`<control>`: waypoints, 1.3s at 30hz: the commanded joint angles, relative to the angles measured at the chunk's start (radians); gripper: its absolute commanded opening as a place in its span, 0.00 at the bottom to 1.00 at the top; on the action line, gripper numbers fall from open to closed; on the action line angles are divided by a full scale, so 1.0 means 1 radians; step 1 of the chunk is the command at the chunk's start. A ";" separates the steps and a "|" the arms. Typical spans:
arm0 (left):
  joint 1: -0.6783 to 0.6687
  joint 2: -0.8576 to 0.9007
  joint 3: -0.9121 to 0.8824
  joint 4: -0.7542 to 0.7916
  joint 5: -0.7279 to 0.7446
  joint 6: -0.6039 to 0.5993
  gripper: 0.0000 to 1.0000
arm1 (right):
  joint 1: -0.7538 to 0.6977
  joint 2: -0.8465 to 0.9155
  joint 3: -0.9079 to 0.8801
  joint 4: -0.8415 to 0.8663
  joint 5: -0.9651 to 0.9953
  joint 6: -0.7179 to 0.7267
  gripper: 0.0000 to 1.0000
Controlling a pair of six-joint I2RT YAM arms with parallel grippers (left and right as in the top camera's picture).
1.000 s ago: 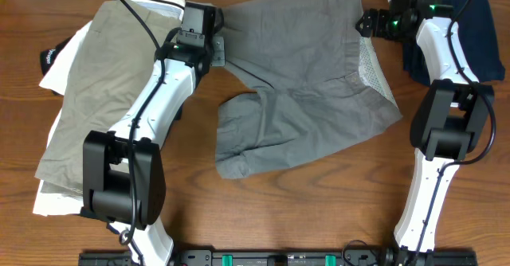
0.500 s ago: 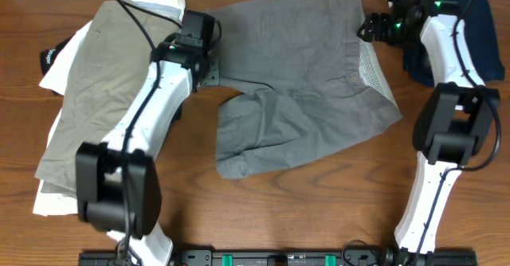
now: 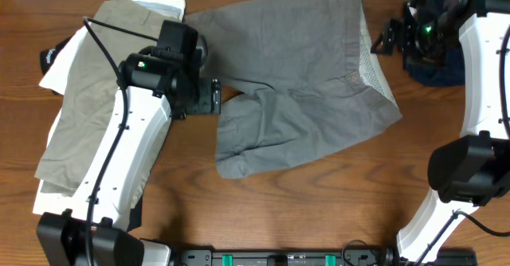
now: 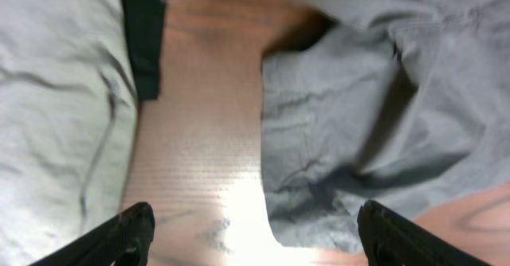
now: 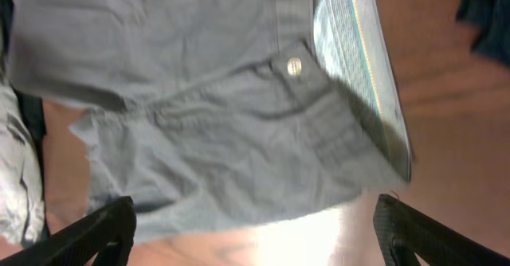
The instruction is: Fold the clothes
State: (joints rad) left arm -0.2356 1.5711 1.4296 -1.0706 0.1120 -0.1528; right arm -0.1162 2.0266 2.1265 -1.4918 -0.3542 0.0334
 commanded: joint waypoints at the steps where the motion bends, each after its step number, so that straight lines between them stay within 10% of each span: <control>1: 0.007 0.012 -0.109 0.046 0.038 0.008 0.83 | 0.006 -0.003 0.005 -0.017 0.037 -0.031 0.93; 15: 0.008 0.061 -0.465 0.698 0.162 0.344 0.83 | 0.026 -0.002 0.005 0.011 0.037 -0.050 0.94; 29: 0.008 0.218 -0.465 0.786 0.220 0.380 0.80 | 0.024 -0.002 0.005 0.021 0.052 -0.050 0.95; 39: 0.007 0.225 -0.465 0.803 0.266 0.380 0.52 | 0.028 -0.002 0.005 0.030 0.052 -0.050 0.94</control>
State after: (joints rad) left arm -0.2317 1.7916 0.9691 -0.2680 0.3538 0.2161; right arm -0.0986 2.0270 2.1258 -1.4643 -0.3130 0.0021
